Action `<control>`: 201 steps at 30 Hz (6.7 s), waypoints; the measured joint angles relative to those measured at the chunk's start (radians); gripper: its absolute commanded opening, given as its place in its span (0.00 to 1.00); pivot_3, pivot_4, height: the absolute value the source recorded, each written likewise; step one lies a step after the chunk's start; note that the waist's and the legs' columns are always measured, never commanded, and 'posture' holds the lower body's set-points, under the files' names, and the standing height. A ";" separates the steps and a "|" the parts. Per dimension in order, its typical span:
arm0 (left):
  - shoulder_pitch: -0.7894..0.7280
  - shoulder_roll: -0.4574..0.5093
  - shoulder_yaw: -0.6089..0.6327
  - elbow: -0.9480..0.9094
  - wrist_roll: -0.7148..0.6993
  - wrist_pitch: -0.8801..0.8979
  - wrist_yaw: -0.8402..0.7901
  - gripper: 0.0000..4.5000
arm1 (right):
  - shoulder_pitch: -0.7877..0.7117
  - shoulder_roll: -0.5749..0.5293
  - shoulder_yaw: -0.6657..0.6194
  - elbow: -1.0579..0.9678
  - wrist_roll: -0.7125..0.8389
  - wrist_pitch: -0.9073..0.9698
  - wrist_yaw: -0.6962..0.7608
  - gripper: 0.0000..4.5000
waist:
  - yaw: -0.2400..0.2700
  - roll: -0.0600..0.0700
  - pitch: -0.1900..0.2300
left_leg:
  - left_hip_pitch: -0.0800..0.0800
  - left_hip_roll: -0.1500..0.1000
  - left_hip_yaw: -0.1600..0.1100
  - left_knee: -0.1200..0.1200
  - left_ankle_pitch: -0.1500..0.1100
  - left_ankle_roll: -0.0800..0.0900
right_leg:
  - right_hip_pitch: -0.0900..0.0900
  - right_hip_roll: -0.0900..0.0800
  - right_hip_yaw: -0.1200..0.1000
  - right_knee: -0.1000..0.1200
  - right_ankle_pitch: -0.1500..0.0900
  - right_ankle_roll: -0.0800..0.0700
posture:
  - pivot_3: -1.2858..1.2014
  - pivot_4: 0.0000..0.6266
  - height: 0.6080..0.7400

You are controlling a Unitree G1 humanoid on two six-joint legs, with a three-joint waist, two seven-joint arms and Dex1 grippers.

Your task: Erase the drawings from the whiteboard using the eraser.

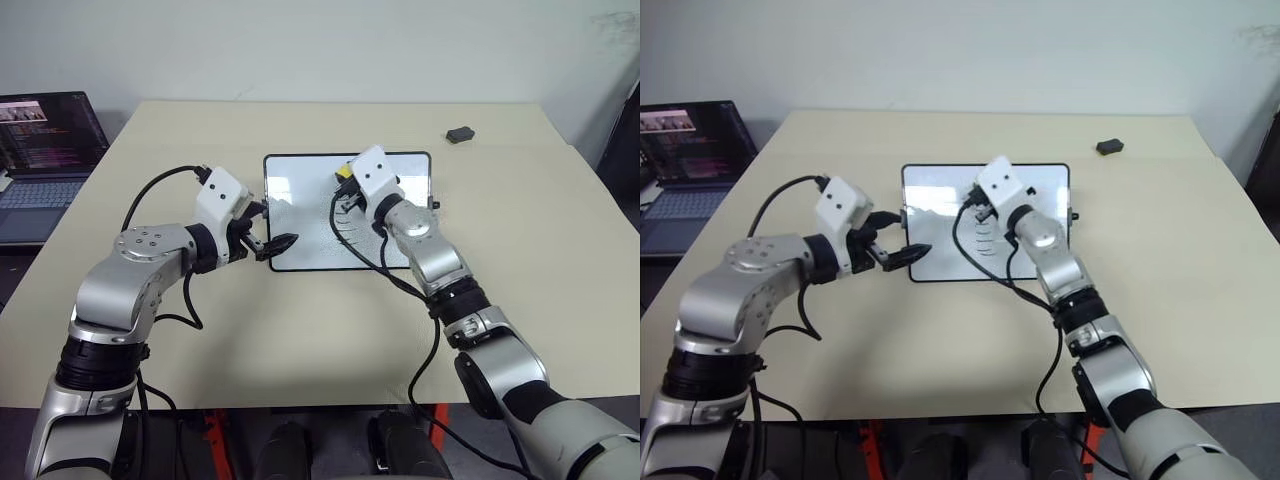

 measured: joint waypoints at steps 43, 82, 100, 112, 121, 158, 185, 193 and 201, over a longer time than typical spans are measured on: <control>0.037 0.002 0.001 -0.003 0.014 -0.001 -0.012 1.00 | -0.035 0.023 -0.033 0.051 -0.041 -0.017 -0.110 0.22 | -0.004 0.000 0.000 | 0.000 0.000 0.000 0.000 0.000 0.000 | 0.000 0.000 0.000 0.000 0.000 0.000 | 0.52 0.24 1.00; 0.049 0.001 0.002 -0.014 0.012 -0.001 -0.011 1.00 | -0.009 0.053 -0.048 0.026 -0.013 -0.006 -0.067 0.22 | -0.004 0.000 0.000 | 0.000 0.000 -0.001 0.000 0.000 0.000 | 0.000 0.000 -0.001 0.000 0.001 -0.001 | 0.52 0.24 1.00; 0.131 -0.011 0.050 -0.017 0.025 -0.001 0.067 1.00 | 0.568 -0.160 -0.119 -0.687 0.166 0.082 0.138 0.22 | 0.004 0.000 0.000 | 0.000 0.000 -0.001 0.000 0.000 0.000 | 0.000 0.000 -0.001 0.000 0.001 -0.001 | 0.52 0.24 1.00; 0.142 -0.032 0.051 -0.027 0.031 0.012 0.108 1.00 | 0.633 -0.191 -0.071 -0.752 0.132 0.050 0.159 0.22 | 0.006 -0.001 0.000 | 0.001 0.000 -0.001 0.000 0.000 0.000 | 0.001 0.000 -0.001 -0.001 0.001 -0.001 | 0.52 0.24 1.00; 0.139 -0.018 0.054 -0.045 0.001 0.050 0.086 1.00 | 0.344 -0.178 -0.069 -0.459 0.084 -0.079 0.150 0.22 | 0.002 -0.001 0.000 | 0.002 0.000 0.000 0.000 0.000 0.000 | 0.001 0.001 -0.001 0.000 0.001 -0.001 | 0.52 0.24 1.00; 0.165 0.023 0.066 -0.081 -0.019 0.046 0.020 1.00 | -0.085 -0.071 -0.023 0.472 -0.119 -0.548 -0.148 0.22 | 0.002 -0.001 0.000 | 0.021 0.000 -0.001 -0.001 0.003 -0.001 | 0.021 0.000 0.000 -0.002 0.001 -0.001 | 0.52 0.24 1.00; 0.181 0.041 0.076 -0.074 -0.027 0.046 0.018 1.00 | 0.025 -0.064 0.013 0.361 -0.140 -0.579 -0.019 0.22 | -0.007 -0.001 0.001 | 0.019 0.000 -0.001 -0.002 0.003 -0.001 | 0.020 0.001 0.000 -0.002 0.000 -0.001 | 0.52 0.24 1.00; 0.193 0.049 0.081 -0.059 -0.027 0.044 0.005 1.00 | -0.055 -0.043 -0.045 0.359 -0.098 -0.549 -0.056 0.22 | -0.006 -0.001 0.003 | 0.009 0.001 0.000 -0.006 0.002 -0.002 | 0.008 0.001 0.001 -0.003 0.000 -0.002 | 0.52 0.24 1.00; 0.194 0.050 0.080 -0.059 -0.026 0.044 0.001 1.00 | -0.026 -0.022 -0.016 0.344 -0.107 -0.499 0.008 0.22 | -0.005 -0.001 0.003 | 0.002 0.001 -0.001 -0.002 0.002 -0.002 | 0.001 0.000 0.000 -0.001 0.001 -0.002 | 0.52 0.24 1.00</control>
